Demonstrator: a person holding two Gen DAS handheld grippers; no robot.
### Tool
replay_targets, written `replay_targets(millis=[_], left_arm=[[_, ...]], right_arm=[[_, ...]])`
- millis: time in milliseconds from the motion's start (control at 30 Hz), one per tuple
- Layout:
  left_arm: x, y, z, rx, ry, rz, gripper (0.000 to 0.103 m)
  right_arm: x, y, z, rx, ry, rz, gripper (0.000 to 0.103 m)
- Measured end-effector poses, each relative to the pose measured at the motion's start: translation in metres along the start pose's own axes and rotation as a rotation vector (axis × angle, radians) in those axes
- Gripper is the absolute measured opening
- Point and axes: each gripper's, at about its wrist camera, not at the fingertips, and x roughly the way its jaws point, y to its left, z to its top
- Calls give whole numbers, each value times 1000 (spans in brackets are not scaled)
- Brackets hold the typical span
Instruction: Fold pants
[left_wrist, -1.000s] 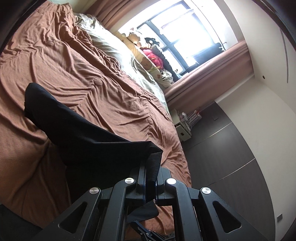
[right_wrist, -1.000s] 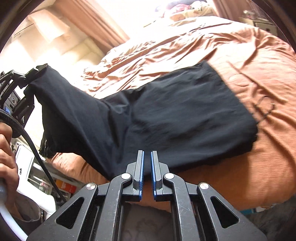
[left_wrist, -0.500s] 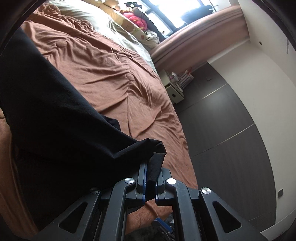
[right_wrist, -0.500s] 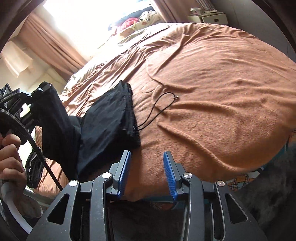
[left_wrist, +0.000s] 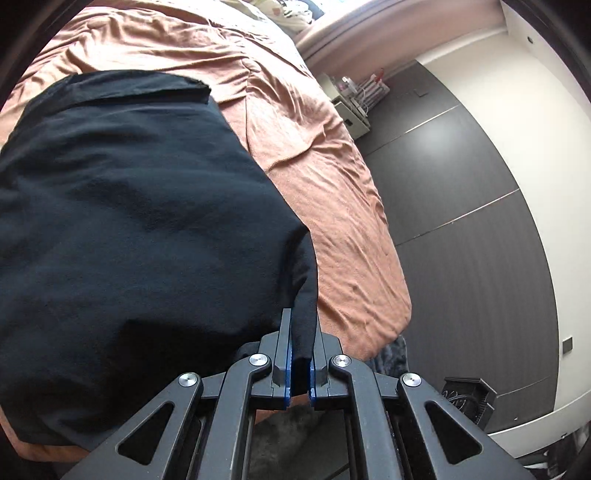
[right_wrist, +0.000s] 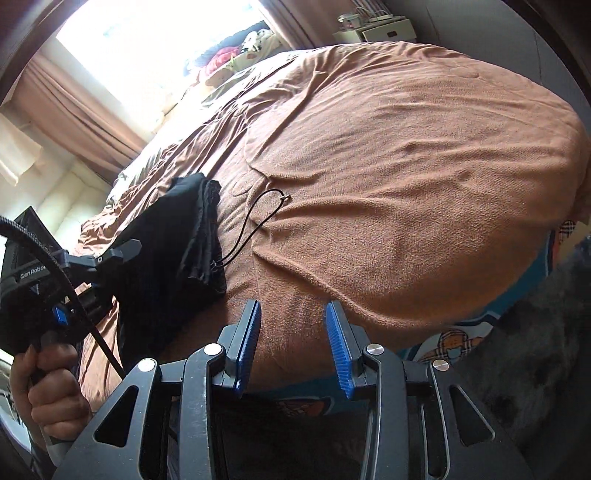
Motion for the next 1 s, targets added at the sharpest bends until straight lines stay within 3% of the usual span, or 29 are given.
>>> replay_targets(millis=[467, 533, 600, 700, 733, 833, 1000], left_arm=[[-4, 0, -32, 12, 63, 50, 6], [-1, 2, -36, 3, 85, 55, 11], [-1, 2, -38, -8, 109, 37, 35], [-13, -4, -39, 13, 79, 34, 52], [-17, -5, -40, 20, 67, 35, 52], [-30, -1, -37, 11, 39, 36, 54], [-53, 17, -29, -21, -19, 99, 54]], right_arm=[[-11, -1, -4, -4, -19, 40, 35], [-13, 0, -6, -7, -16, 48, 35], [-15, 3, -6, -14, -14, 67, 36], [-19, 13, -4, -34, -28, 90, 62], [-21, 16, -3, -43, -39, 97, 67], [-18, 24, 0, -53, -37, 132, 68], [-1, 36, 5, -51, -6, 188, 68]])
